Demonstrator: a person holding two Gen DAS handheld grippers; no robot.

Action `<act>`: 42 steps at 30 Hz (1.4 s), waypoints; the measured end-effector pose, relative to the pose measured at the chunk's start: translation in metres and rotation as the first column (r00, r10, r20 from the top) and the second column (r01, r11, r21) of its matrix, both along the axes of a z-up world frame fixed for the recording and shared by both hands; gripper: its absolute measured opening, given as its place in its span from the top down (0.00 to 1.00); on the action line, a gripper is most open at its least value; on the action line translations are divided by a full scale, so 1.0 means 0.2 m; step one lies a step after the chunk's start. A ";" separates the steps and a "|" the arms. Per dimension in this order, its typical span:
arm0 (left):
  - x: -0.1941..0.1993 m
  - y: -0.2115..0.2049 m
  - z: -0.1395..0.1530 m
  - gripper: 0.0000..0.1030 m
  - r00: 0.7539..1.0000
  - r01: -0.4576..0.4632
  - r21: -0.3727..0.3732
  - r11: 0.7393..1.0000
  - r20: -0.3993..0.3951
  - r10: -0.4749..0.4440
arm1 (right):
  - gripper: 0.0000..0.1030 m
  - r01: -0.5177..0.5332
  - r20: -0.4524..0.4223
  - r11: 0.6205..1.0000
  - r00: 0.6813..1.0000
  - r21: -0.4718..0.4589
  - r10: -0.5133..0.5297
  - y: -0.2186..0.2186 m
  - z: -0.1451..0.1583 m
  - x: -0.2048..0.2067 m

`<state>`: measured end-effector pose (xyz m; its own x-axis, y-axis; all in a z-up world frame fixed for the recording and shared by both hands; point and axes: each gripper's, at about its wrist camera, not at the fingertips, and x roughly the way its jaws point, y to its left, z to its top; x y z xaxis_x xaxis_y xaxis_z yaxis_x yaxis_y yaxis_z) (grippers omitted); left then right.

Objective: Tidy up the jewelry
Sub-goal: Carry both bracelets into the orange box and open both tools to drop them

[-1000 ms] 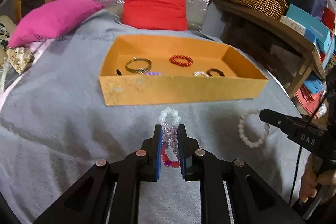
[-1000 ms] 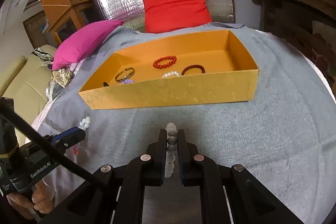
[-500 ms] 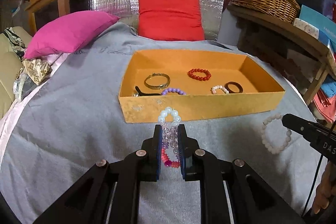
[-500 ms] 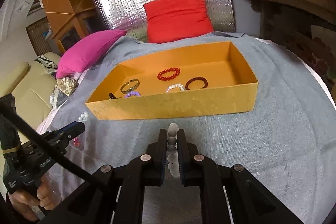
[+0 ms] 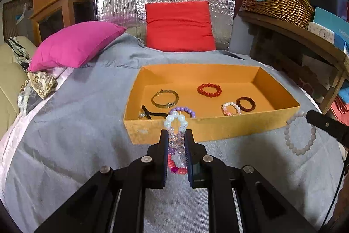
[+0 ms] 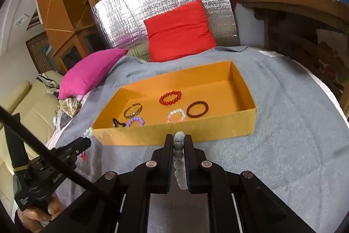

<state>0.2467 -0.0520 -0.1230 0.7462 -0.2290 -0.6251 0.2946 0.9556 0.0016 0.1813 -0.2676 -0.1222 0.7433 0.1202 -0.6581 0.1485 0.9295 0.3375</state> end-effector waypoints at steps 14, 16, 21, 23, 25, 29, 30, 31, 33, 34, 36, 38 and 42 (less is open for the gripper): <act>0.05 -0.03 0.11 0.86 0.999 -0.009 -0.020 1.000 0.044 0.010 | 0.90 0.051 0.080 0.999 0.996 -0.007 -0.050 -0.07 0.15 0.11; 0.07 -0.04 0.12 0.86 0.999 -0.005 -0.022 1.000 0.047 0.006 | 0.90 0.054 0.086 0.999 0.995 -0.002 -0.054 -0.08 0.16 0.15; 0.14 -0.08 0.12 0.86 1.000 0.018 -0.036 0.999 0.021 -0.017 | 0.90 0.060 0.081 0.998 0.995 0.010 -0.061 -0.13 0.15 0.23; 0.18 -0.10 0.12 0.86 0.999 0.028 -0.030 0.999 0.021 -0.028 | 0.90 0.068 0.075 0.997 0.995 0.020 -0.070 -0.16 0.14 0.28; 0.23 -0.13 0.13 0.86 0.999 0.047 -0.038 0.998 0.010 -0.046 | 0.90 0.072 0.066 0.997 0.995 0.033 -0.074 -0.20 0.13 0.34; 0.34 -0.18 0.11 0.86 0.995 0.092 -0.058 0.994 -0.019 -0.093 | 0.90 0.085 0.044 0.996 0.995 0.040 -0.087 -0.25 0.08 0.44; 0.37 -0.20 0.10 0.86 0.994 0.103 -0.066 0.993 -0.033 -0.105 | 0.90 0.091 0.030 0.995 0.995 0.044 -0.093 -0.27 0.06 0.47; 0.40 -0.21 0.09 0.86 0.992 0.113 -0.076 0.991 -0.046 -0.117 | 0.90 0.093 0.021 0.994 0.995 0.050 -0.094 -0.28 0.04 0.48; 0.44 -0.25 0.06 0.86 0.988 0.135 -0.093 0.986 -0.068 -0.142 | 0.90 0.100 -0.010 0.993 0.995 0.068 -0.099 -0.31 -0.01 0.54; 0.46 -0.27 0.05 0.86 0.987 0.139 -0.094 0.986 -0.073 -0.146 | 0.90 0.105 -0.019 0.992 0.994 0.064 -0.104 -0.32 -0.03 0.55; 0.50 -0.30 0.02 0.86 0.983 0.147 -0.110 0.983 -0.096 -0.158 | 0.90 0.121 -0.046 0.991 0.992 0.062 -0.118 -0.35 -0.08 0.60; 0.52 -0.32 -0.01 0.86 0.980 0.147 -0.119 0.982 -0.116 -0.161 | 0.90 0.138 -0.067 0.988 0.989 0.064 -0.134 -0.39 -0.12 0.61; 0.55 -0.38 -0.08 0.86 0.972 0.160 -0.118 0.980 -0.154 -0.177 | 0.90 0.170 -0.116 0.981 0.980 0.097 -0.159 -0.45 -0.21 0.65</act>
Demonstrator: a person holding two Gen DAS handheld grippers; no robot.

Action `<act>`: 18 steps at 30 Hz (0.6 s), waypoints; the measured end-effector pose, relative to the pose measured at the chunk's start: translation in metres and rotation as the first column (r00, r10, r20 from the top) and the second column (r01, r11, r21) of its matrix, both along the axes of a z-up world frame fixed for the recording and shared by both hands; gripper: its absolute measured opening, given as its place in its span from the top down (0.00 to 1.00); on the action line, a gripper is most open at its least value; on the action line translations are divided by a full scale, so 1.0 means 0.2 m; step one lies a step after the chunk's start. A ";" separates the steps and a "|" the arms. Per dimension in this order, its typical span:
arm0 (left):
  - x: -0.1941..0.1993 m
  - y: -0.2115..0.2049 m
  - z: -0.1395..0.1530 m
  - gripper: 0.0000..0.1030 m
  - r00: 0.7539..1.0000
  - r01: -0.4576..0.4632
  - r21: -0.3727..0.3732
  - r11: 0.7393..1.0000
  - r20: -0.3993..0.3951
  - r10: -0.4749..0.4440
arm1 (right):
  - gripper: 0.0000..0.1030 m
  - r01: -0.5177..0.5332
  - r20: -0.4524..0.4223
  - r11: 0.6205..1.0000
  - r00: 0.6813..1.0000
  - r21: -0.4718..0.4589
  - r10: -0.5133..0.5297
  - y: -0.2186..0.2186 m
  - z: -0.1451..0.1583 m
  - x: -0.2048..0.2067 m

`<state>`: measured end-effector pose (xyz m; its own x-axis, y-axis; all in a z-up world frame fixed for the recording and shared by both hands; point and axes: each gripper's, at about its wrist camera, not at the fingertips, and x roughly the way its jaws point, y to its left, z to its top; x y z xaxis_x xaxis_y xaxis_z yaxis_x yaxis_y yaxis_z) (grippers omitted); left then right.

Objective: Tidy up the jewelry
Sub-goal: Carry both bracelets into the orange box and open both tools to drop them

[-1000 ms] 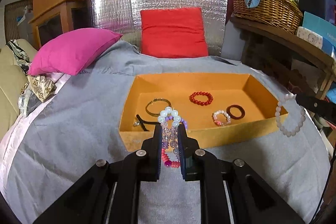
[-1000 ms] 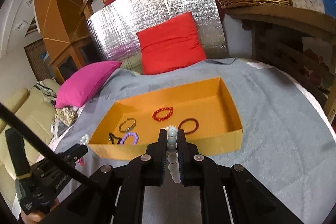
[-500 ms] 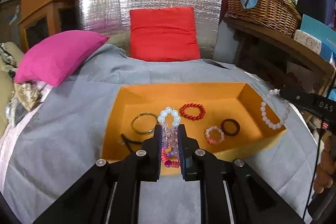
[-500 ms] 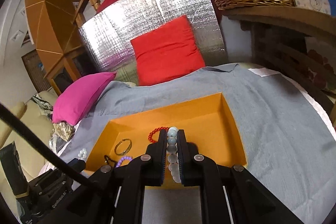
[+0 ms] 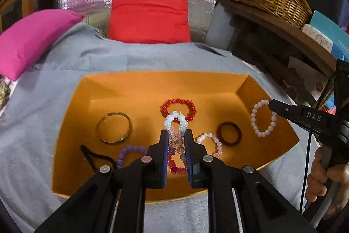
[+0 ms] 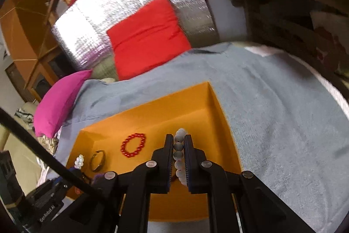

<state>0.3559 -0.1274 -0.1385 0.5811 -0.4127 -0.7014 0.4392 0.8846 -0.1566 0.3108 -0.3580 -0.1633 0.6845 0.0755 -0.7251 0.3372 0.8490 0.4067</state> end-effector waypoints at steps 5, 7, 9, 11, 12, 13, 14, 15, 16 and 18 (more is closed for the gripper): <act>0.03 -0.07 -0.08 0.85 0.998 0.036 0.030 0.999 -0.052 -0.035 | 0.90 0.015 -0.038 1.000 0.999 0.008 -0.015 -0.02 -0.08 0.02; 0.04 -0.08 -0.11 0.85 0.997 0.036 0.044 0.998 -0.066 -0.033 | 0.90 0.021 -0.051 1.000 0.999 0.003 -0.021 -0.03 -0.10 0.03; 0.06 -0.07 -0.13 0.85 0.996 0.027 0.047 0.999 -0.083 -0.023 | 0.90 0.018 -0.054 1.000 0.998 -0.020 -0.019 -0.02 -0.10 0.04; 0.07 -0.06 -0.15 0.85 0.994 0.027 0.052 0.998 -0.105 -0.021 | 0.90 0.018 -0.054 1.000 0.998 -0.022 -0.019 -0.02 -0.11 0.04; 0.08 -0.06 -0.16 0.85 0.993 0.029 0.054 0.998 -0.114 -0.022 | 0.90 0.018 -0.058 0.999 0.998 -0.029 -0.020 -0.01 -0.11 0.04; 0.08 -0.06 -0.17 0.85 0.992 0.031 0.056 0.998 -0.120 -0.024 | 0.90 0.018 -0.061 0.999 0.998 -0.038 -0.020 -0.01 -0.11 0.05; 0.09 -0.06 -0.18 0.85 0.991 0.034 0.058 0.998 -0.131 -0.026 | 0.90 0.016 -0.067 0.999 0.998 -0.051 -0.019 0.00 -0.11 0.06; 0.09 -0.05 -0.19 0.85 0.989 0.037 0.059 0.998 -0.143 -0.028 | 0.90 0.012 -0.074 0.998 0.997 -0.063 -0.017 0.00 -0.11 0.06; 0.10 -0.06 -0.19 0.85 0.989 0.036 0.057 0.998 -0.147 -0.028 | 0.90 0.006 -0.080 0.997 0.997 -0.073 -0.012 0.01 -0.12 0.07; 0.10 -0.05 -0.19 0.85 0.988 0.037 0.057 0.998 -0.154 -0.028 | 0.90 -0.005 -0.086 0.998 0.996 -0.061 -0.001 0.02 -0.12 0.07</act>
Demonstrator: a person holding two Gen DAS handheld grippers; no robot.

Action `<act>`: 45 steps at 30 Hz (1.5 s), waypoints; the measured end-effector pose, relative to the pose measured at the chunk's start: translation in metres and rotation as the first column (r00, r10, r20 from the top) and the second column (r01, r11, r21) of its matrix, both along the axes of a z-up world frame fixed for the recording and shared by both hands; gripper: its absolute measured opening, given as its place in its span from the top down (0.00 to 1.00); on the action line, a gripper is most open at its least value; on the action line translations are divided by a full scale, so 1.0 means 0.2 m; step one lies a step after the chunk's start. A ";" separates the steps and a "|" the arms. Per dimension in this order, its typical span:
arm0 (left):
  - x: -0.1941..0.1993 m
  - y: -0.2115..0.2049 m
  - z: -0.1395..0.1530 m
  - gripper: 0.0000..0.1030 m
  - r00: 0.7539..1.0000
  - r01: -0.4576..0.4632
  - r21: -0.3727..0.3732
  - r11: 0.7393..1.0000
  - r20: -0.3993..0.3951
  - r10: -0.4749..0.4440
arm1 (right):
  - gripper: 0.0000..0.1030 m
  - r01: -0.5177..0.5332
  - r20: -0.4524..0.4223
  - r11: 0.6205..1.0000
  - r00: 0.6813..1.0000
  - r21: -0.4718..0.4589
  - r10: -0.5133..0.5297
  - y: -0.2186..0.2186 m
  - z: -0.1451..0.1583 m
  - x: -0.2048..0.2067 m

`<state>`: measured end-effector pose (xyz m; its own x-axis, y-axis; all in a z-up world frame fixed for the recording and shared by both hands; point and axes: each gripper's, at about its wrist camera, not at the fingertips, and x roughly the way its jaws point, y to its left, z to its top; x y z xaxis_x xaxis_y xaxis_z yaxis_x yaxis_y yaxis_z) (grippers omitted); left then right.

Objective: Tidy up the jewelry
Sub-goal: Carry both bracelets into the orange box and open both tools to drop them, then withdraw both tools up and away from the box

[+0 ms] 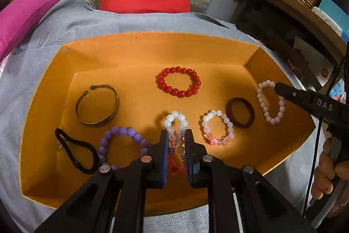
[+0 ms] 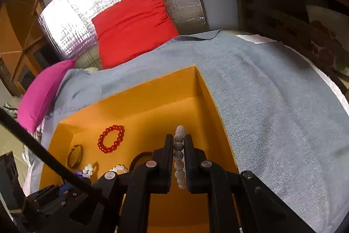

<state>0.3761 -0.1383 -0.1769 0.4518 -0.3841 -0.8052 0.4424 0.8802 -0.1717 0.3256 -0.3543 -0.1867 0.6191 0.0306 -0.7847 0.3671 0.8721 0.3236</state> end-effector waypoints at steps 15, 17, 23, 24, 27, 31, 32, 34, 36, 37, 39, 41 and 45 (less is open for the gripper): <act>-0.09 0.03 0.16 0.37 0.987 -0.079 0.142 0.987 0.149 0.058 | 0.64 0.052 0.035 0.998 0.998 0.037 -0.054 -0.05 0.10 -0.08; -0.13 0.05 0.20 0.34 0.980 -0.102 0.157 0.982 0.187 0.072 | 0.64 0.050 0.048 0.998 0.998 0.031 -0.051 -0.05 0.13 -0.10; -0.28 0.13 0.34 0.33 0.954 -0.166 0.183 0.969 0.278 0.111 | 0.64 0.046 0.091 0.999 0.995 0.005 -0.047 -0.01 0.25 -0.19; -0.31 0.14 0.36 0.33 0.950 -0.174 0.187 0.967 0.291 0.115 | 0.64 0.047 0.099 0.999 0.994 0.005 -0.047 0.00 0.27 -0.21; -0.40 0.16 0.42 0.33 0.939 -0.188 0.188 0.964 0.321 0.120 | 0.64 0.044 0.108 0.999 0.993 -0.003 -0.043 0.02 0.33 -0.28; -0.52 0.18 0.51 0.32 0.926 -0.184 0.183 0.966 0.361 0.108 | 0.64 0.022 0.114 0.999 0.993 -0.039 -0.017 0.08 0.41 -0.36; -0.55 0.18 0.54 0.32 0.923 -0.182 0.183 0.966 0.370 0.104 | 0.64 0.015 0.116 0.999 0.993 -0.048 -0.010 0.10 0.44 -0.38; -0.59 0.19 0.59 0.32 0.917 -0.188 0.181 0.965 0.384 0.106 | 0.59 0.006 0.123 0.998 0.992 -0.068 0.002 0.14 0.49 -0.44; -0.64 0.22 0.64 0.27 0.908 -0.198 0.166 0.966 0.403 0.117 | 0.49 0.005 0.131 0.996 0.991 -0.091 0.007 0.17 0.55 -0.49; -0.66 0.24 0.67 0.17 0.900 -0.210 0.154 0.965 0.415 0.130 | 0.49 0.005 0.140 0.995 0.990 -0.101 0.009 0.18 0.59 -0.52; -0.73 0.29 0.73 0.12 0.881 -0.238 0.122 0.964 0.445 0.161 | 0.49 0.002 0.147 0.993 0.989 -0.121 0.016 0.22 0.65 -0.57; -0.77 0.34 0.77 0.11 0.871 -0.256 0.092 0.962 0.454 0.189 | 0.49 -0.006 0.153 0.991 0.988 -0.136 0.027 0.26 0.70 -0.62; -0.81 0.42 0.82 0.10 0.865 -0.291 0.040 0.956 0.438 0.245 | 0.49 -0.021 0.138 0.987 0.990 -0.157 0.043 0.34 0.76 -0.71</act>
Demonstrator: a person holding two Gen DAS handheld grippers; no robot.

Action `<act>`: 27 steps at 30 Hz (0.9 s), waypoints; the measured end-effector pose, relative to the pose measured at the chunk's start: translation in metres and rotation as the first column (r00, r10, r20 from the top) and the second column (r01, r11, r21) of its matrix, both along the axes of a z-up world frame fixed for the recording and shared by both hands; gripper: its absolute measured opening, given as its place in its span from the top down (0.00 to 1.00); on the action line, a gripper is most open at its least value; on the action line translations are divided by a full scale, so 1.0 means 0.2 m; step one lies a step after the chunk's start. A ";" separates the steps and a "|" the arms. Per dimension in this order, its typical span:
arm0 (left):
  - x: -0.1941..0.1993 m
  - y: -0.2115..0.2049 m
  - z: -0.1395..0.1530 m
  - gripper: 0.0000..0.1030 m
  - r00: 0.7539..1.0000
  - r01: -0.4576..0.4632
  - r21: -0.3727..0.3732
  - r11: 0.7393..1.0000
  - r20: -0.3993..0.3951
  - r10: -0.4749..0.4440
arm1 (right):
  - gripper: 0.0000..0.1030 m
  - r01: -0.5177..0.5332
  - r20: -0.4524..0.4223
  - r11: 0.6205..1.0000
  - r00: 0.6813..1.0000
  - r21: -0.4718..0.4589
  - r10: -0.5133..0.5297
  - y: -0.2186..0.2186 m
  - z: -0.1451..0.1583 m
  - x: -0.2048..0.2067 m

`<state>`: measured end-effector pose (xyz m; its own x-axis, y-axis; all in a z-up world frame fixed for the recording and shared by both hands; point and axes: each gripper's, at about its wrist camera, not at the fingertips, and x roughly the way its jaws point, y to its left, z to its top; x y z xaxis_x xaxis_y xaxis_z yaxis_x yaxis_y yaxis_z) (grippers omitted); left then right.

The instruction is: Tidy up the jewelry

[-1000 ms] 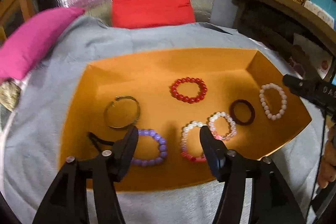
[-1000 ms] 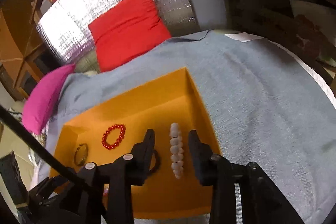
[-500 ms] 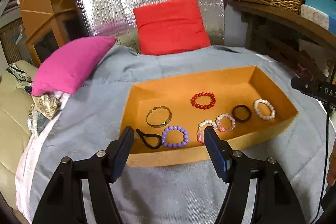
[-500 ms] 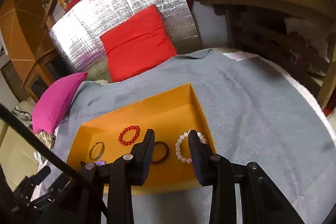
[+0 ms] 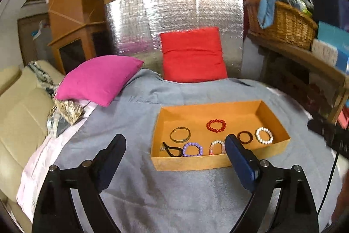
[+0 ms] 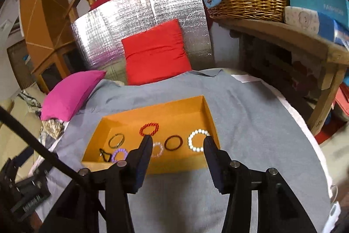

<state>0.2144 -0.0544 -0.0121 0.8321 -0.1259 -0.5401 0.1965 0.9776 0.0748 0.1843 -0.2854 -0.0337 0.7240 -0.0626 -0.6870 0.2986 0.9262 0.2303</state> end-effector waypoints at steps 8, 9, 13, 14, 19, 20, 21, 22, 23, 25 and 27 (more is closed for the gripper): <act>-0.01 0.06 0.08 0.10 0.999 -0.030 0.012 0.999 0.016 0.030 | 0.46 -0.045 -0.029 0.995 0.999 -0.086 0.042 0.18 0.09 -0.04; -0.01 0.06 0.08 0.10 0.999 -0.033 0.013 0.999 0.018 0.033 | 0.46 -0.051 -0.035 0.994 0.998 -0.097 0.048 0.20 0.09 -0.03; 0.01 0.09 0.08 0.09 0.999 -0.040 -0.004 0.999 0.007 0.040 | 0.46 -0.069 -0.055 0.993 0.996 -0.099 0.064 0.23 0.05 0.01; 0.02 0.09 0.07 0.09 0.999 -0.043 -0.006 0.999 0.002 0.043 | 0.46 -0.074 -0.064 0.993 0.996 -0.094 0.068 0.23 0.03 0.02; 0.04 0.11 0.05 0.09 0.999 -0.047 0.005 0.999 -0.009 0.047 | 0.46 -0.076 -0.087 0.991 0.994 -0.108 0.066 0.25 -0.03 0.06; 0.04 0.11 0.05 0.09 0.999 -0.048 0.007 0.999 -0.009 0.048 | 0.46 -0.079 -0.091 0.992 0.993 -0.100 0.070 0.26 -0.04 0.06; 0.04 0.12 0.05 0.09 0.999 -0.050 0.008 0.999 -0.010 0.051 | 0.46 -0.079 -0.092 0.992 0.993 -0.098 0.070 0.26 -0.05 0.07; 0.05 0.13 0.05 0.09 0.998 -0.054 0.008 0.999 -0.012 0.054 | 0.46 -0.077 -0.090 0.992 0.994 -0.099 0.068 0.26 -0.05 0.07; 0.05 0.14 0.04 0.09 0.998 -0.057 0.006 0.998 -0.014 0.057 | 0.46 -0.076 -0.089 0.992 0.994 -0.102 0.067 0.26 -0.05 0.07; 0.05 0.15 0.04 0.09 0.998 -0.061 0.001 0.998 -0.016 0.061 | 0.46 -0.077 -0.086 0.992 0.994 -0.105 0.068 0.28 -0.05 0.07; 0.05 0.16 0.05 0.09 0.998 -0.063 -0.004 0.998 -0.013 0.063 | 0.46 -0.079 -0.081 0.991 0.994 -0.107 0.070 0.29 -0.05 0.08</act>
<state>0.2247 -0.0223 -0.0031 0.8315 -0.0756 -0.5503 0.1353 0.9884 0.0687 0.1994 -0.2276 -0.0436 0.6747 -0.0886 -0.7328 0.2409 0.9648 0.1052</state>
